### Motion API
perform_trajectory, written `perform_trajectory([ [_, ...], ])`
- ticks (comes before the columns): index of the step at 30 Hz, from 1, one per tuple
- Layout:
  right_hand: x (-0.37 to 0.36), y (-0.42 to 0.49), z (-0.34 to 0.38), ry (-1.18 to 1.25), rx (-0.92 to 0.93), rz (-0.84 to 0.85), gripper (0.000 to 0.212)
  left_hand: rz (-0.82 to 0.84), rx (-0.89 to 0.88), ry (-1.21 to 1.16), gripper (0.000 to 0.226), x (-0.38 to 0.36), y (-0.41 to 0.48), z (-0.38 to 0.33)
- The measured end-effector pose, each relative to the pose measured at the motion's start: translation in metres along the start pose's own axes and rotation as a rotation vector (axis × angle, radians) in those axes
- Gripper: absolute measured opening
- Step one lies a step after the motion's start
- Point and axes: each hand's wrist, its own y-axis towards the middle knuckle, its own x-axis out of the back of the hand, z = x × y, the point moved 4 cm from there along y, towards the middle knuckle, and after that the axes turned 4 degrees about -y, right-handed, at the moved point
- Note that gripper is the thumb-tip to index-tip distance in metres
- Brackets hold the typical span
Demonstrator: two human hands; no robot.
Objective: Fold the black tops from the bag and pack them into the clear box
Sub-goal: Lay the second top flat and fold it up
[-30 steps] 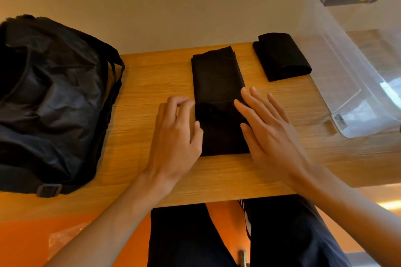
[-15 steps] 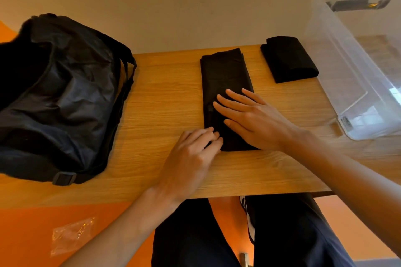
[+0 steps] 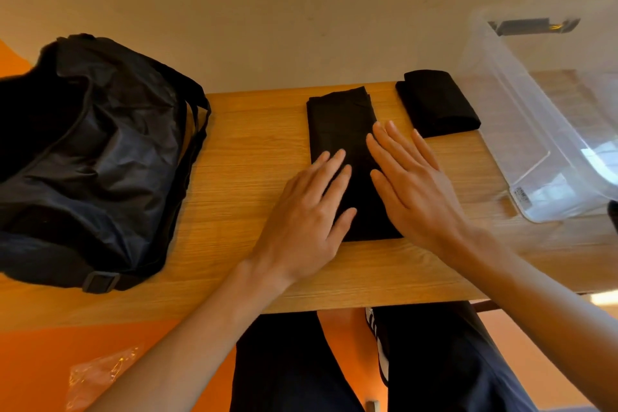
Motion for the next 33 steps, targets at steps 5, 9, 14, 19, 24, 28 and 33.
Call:
perform_trajectory([
  [5,-0.020,-0.030,0.013,-0.100,-0.019,0.240,0.066,0.287,0.045,0.137,0.072,-0.028,0.012,0.011],
  [9,-0.030,-0.028,0.004,-0.036,-0.049,0.361,0.074,0.336,0.128,0.107,0.072,-0.031,0.008,0.014],
  [14,-0.028,-0.025,0.002,0.020,0.032,0.398,0.076,0.318,0.220,0.121,0.073,-0.029,0.001,0.009],
  [19,-0.026,-0.023,0.001,0.016,0.081,0.423,0.077,0.298,0.231,0.108,0.075,-0.031,-0.001,0.010],
  [24,-0.008,-0.003,-0.003,0.135,0.046,0.306,0.064,0.249,0.285,-0.091,0.073,-0.017,0.009,0.014],
  [28,-0.009,0.062,-0.032,0.167,-0.141,0.165,0.054,0.045,0.309,-0.099,0.067,0.001,0.052,0.051],
  [33,-0.044,0.138,-0.054,0.195,-0.178,0.211,0.051,0.046,0.438,-0.059,0.060,-0.006,0.118,0.105],
])
